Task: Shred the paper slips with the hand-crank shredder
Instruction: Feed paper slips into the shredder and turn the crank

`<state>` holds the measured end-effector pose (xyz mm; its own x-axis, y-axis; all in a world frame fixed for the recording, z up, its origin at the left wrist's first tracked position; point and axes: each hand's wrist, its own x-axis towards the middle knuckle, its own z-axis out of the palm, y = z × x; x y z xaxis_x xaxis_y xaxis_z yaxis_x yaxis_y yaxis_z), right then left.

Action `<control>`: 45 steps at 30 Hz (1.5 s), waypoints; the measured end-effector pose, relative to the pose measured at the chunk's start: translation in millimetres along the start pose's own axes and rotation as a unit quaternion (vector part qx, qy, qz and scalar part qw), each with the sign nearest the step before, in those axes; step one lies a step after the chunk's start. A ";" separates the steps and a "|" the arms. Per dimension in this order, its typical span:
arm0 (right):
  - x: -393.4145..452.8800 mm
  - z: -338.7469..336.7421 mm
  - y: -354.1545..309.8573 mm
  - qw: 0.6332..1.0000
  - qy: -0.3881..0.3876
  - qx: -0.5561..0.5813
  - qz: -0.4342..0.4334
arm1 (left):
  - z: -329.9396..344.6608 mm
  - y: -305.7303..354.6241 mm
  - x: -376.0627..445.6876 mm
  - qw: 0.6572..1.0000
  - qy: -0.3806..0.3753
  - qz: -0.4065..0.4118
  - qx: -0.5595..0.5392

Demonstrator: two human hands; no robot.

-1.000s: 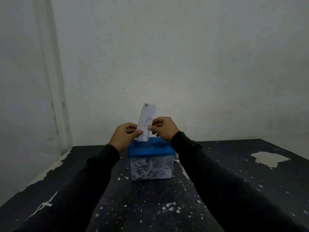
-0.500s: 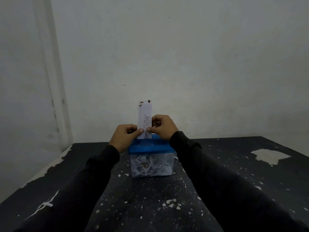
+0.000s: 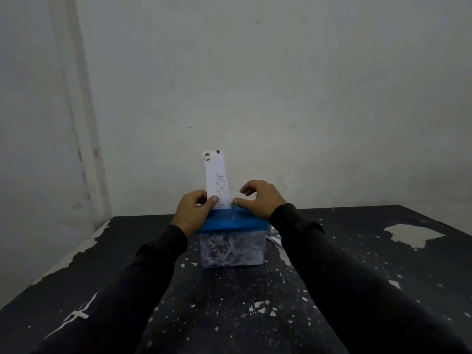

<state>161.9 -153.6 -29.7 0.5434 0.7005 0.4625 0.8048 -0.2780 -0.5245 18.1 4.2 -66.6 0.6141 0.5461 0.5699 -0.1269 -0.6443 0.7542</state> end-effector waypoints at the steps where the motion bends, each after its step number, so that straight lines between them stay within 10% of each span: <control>1: -7.5 -5.5 5.9 0.999 -0.006 -0.031 0.021 | 1.9 -1.5 -1.5 1.000 0.003 -0.002 -0.002; 30: -52.0 -21.3 30.3 0.989 -0.128 -0.008 0.077 | 7.5 6.9 -15.8 0.990 -0.119 -0.049 -0.063; 37: -51.5 -58.1 42.1 0.902 -0.171 0.360 0.164 | 5.9 12.1 -14.7 0.989 -0.128 -0.049 -0.050; 45: -49.1 -48.4 60.6 0.889 -0.126 0.430 0.097 | 4.4 0.8 -9.0 0.991 -0.125 -0.049 0.008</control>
<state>195.5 -236.6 -49.6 0.4940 0.8492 0.1868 0.1642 0.1198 -0.9791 15.9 -3.7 -72.6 0.7966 0.4578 0.3947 -0.0471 -0.6039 0.7956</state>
